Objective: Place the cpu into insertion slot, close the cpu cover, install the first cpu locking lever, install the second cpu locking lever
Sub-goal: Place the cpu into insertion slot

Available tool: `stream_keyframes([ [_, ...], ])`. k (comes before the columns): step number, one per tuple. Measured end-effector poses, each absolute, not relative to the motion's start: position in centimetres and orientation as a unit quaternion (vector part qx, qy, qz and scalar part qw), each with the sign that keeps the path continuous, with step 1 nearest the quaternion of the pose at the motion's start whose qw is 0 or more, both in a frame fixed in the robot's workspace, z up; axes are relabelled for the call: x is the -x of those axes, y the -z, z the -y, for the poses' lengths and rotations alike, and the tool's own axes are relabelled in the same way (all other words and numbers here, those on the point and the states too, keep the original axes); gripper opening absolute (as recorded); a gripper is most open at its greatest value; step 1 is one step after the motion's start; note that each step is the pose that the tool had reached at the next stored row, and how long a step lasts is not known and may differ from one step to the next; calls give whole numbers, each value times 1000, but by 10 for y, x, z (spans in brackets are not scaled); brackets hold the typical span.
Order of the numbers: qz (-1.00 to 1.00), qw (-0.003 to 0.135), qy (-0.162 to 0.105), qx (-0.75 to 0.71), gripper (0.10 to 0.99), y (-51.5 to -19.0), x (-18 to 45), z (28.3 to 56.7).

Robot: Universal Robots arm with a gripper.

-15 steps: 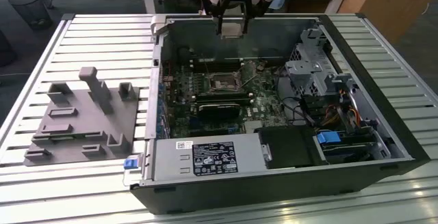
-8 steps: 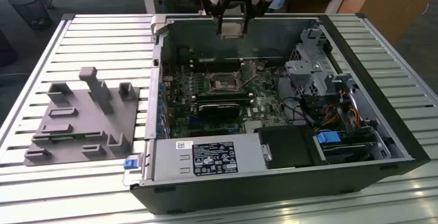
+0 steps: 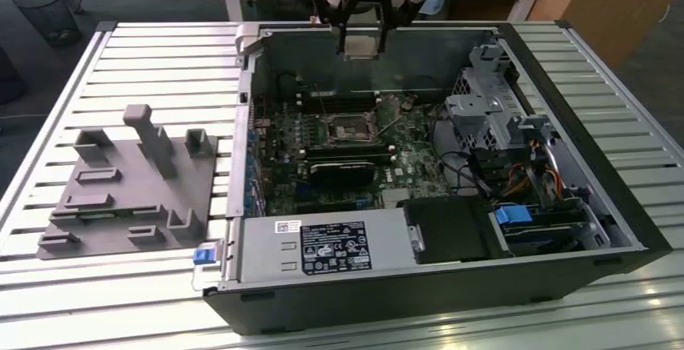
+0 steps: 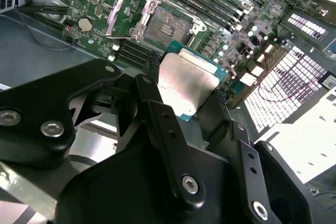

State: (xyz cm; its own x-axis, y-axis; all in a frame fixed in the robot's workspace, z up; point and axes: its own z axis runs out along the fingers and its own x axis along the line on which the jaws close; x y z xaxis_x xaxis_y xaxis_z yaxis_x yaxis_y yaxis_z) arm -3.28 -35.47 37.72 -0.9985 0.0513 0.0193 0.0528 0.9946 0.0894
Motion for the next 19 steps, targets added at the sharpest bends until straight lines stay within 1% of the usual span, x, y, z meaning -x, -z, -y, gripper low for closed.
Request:
stream_keyframes([
  [19,997,7,45,57,541,-377,34,355],
])
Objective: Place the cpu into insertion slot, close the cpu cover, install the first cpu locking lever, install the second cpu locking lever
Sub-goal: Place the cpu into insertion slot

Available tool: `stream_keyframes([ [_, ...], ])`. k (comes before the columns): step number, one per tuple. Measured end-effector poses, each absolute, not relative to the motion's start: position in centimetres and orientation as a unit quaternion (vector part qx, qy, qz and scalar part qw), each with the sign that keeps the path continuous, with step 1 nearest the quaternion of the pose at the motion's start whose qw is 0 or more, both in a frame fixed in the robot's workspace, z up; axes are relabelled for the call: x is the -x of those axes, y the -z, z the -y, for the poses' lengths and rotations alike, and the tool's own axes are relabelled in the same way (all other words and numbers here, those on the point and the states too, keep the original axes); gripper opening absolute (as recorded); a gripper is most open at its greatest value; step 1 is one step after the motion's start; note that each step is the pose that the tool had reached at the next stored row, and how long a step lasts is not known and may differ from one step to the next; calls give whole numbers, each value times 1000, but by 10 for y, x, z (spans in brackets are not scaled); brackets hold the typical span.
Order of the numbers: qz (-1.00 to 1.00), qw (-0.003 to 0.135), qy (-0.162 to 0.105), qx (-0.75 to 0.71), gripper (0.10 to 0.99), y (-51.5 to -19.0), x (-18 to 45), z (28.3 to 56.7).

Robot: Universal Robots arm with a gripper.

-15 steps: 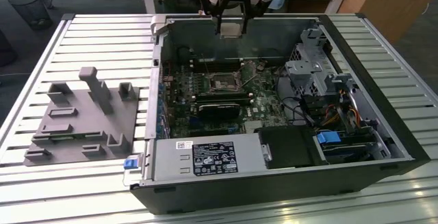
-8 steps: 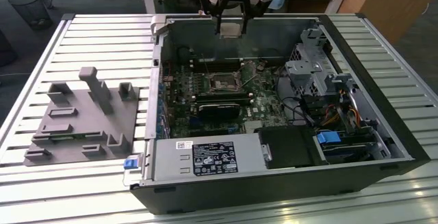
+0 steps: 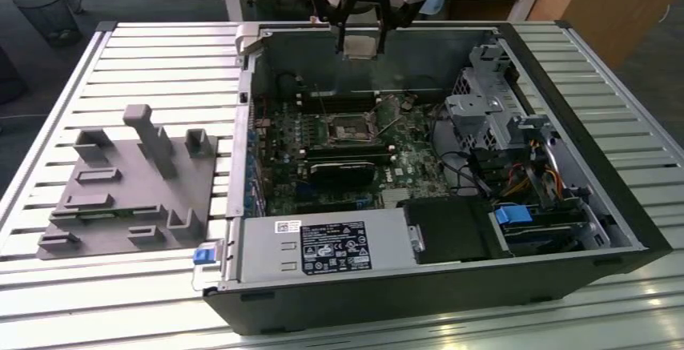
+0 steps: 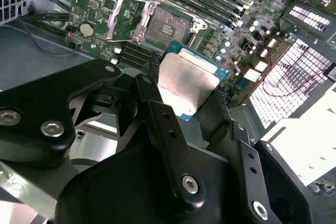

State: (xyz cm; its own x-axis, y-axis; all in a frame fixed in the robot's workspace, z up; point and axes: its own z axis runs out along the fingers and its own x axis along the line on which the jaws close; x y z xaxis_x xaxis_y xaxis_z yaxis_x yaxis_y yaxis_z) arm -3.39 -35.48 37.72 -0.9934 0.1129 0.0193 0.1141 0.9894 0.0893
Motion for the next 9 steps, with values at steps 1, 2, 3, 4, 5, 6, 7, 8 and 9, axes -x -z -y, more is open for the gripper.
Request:
stream_keyframes([
  [1,997,7,45,59,541,-377,34,355],
  [2,997,7,45,61,541,-377,34,355],
  [3,997,7,45,64,541,-377,34,355],
  [4,997,7,45,66,541,-377,34,355],
  [5,997,7,45,68,541,-377,34,355],
  [6,996,6,45,71,541,-377,34,355],
  [7,996,6,45,73,541,-377,34,355],
  [8,996,6,45,75,541,-377,34,355],
  [9,996,6,45,77,541,-377,34,355],
])
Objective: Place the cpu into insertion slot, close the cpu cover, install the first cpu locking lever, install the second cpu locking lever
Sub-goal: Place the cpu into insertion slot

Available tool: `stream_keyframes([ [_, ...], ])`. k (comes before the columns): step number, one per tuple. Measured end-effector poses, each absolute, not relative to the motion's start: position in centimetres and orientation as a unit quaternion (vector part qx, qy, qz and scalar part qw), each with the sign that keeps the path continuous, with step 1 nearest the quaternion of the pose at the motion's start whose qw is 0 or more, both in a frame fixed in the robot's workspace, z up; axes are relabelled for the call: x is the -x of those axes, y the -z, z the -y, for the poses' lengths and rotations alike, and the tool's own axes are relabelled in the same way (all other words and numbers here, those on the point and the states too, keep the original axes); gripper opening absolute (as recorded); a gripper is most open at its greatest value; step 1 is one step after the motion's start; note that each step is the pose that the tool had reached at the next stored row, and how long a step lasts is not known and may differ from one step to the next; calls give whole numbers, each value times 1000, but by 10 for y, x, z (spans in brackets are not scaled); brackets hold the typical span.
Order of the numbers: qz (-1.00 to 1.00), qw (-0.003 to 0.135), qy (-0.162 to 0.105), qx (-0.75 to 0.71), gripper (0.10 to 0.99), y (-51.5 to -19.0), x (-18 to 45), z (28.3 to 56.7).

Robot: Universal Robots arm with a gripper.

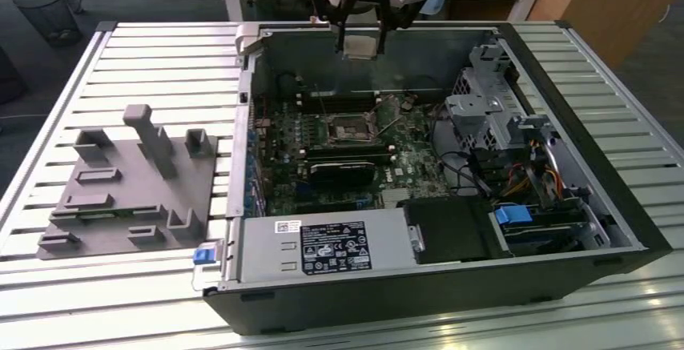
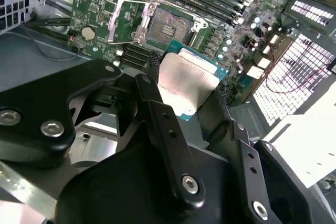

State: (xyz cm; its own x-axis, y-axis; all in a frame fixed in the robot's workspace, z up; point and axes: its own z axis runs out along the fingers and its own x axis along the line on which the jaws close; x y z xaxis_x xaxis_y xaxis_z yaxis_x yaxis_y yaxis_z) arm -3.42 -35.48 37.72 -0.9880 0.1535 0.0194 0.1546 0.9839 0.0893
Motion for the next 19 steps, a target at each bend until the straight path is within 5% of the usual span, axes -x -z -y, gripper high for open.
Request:
stream_keyframes([
  [19,992,4,46,115,541,-377,35,355],
])
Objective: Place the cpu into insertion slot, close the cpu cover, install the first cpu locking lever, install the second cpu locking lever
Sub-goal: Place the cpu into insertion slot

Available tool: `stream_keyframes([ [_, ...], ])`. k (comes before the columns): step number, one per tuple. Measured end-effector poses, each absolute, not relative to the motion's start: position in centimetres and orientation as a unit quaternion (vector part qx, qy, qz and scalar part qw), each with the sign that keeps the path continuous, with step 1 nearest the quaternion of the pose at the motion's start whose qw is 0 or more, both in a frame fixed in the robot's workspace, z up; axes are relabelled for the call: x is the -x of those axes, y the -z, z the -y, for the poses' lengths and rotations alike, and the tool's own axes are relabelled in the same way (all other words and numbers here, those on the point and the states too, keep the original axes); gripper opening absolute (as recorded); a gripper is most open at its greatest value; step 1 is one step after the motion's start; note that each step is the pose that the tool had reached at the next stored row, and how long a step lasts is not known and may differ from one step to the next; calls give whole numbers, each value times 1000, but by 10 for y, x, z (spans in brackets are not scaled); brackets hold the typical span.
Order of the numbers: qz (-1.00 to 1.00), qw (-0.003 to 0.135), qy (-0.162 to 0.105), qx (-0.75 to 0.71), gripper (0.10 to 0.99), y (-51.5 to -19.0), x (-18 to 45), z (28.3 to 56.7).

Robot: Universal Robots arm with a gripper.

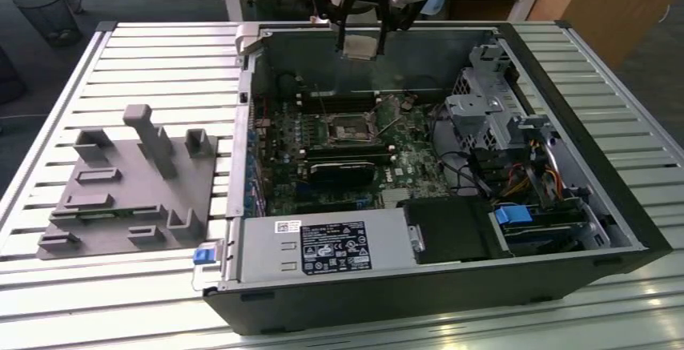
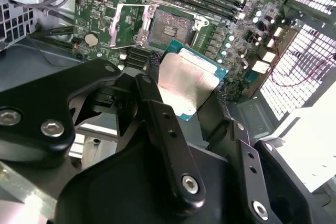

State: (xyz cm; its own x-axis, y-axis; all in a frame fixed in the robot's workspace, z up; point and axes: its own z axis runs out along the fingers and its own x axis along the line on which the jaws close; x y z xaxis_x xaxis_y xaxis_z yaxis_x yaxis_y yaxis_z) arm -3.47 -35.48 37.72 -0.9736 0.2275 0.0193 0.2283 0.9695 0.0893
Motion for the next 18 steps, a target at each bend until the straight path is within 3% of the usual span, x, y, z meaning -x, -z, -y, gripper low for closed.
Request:
stream_keyframes([
  [18,988,3,45,146,541,-377,35,355],
])
